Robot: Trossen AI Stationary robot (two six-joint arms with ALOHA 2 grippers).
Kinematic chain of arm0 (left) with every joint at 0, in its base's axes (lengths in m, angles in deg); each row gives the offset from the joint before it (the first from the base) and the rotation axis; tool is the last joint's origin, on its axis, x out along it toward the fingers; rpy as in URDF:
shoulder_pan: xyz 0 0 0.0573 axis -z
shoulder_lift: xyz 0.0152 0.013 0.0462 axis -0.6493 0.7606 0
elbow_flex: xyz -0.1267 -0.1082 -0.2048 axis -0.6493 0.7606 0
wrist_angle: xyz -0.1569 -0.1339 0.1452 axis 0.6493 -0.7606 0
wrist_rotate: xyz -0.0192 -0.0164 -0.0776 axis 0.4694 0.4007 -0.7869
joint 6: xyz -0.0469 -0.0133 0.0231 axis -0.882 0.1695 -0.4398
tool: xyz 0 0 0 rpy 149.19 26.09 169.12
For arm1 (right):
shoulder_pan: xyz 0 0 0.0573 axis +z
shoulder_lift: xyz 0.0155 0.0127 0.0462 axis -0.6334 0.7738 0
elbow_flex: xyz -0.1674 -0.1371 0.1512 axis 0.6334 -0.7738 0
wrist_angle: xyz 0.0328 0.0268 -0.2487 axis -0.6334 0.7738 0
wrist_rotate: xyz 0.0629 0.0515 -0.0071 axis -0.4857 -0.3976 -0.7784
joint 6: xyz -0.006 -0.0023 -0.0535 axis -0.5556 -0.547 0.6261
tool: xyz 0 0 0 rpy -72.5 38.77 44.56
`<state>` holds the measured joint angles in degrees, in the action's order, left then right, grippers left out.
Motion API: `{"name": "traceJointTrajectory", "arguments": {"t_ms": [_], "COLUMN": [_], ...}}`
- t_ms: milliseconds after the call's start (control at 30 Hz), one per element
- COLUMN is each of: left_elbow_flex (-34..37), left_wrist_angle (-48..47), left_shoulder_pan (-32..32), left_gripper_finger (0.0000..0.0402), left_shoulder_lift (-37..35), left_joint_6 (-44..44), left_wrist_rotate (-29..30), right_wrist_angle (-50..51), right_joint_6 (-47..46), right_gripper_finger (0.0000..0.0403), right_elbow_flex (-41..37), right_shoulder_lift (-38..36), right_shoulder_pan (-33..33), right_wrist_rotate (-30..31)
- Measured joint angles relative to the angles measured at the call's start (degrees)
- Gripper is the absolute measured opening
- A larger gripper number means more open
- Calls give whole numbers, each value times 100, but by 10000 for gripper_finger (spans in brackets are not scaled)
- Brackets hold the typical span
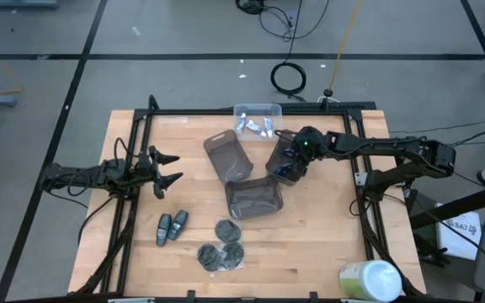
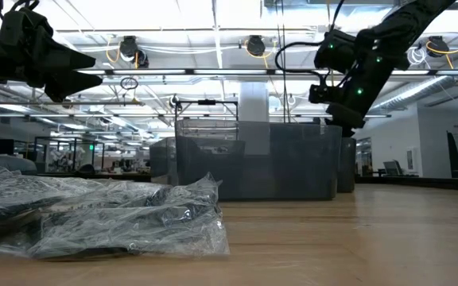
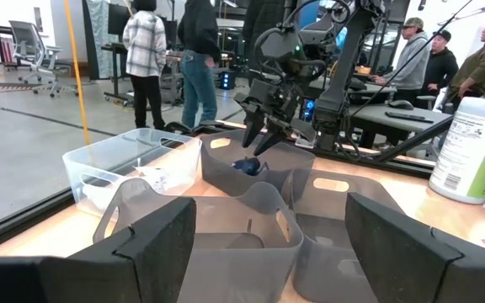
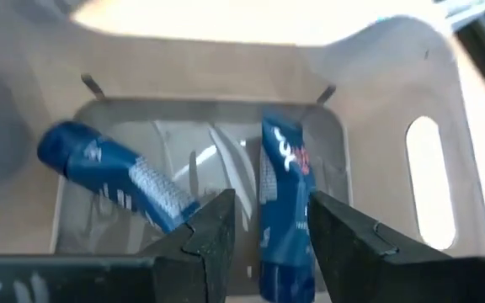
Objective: Pick & Place Travel size toiletries
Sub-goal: Put the left gray deodorant into the top left black transparent bin
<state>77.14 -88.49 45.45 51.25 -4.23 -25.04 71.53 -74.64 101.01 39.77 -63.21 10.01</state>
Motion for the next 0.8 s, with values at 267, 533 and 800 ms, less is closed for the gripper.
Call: {"name": "traceJointTrajectory", "arguments": {"t_ms": [267, 533, 800], "left_elbow_flex": [0, 0, 1], "left_wrist_angle": [-1, 1, 1], "left_shoulder_pan": [1, 1, 0], "left_gripper_finger": [296, 296, 296], "left_shoulder_lift": [1, -1, 1], "left_joint_6": [0, 0, 0], "left_wrist_rotate": [0, 0, -2], "right_wrist_angle": [-581, -518, -1128], "right_joint_6": [-5, -43, 150], "right_gripper_finger": [141, 101, 6], "right_elbow_flex": [0, -186, -1186], "right_shoulder_lift": [-647, -2113, -3624], "right_shoulder_pan": [353, 1428, 2253], "right_wrist_rotate": [-395, -612, -454]}}
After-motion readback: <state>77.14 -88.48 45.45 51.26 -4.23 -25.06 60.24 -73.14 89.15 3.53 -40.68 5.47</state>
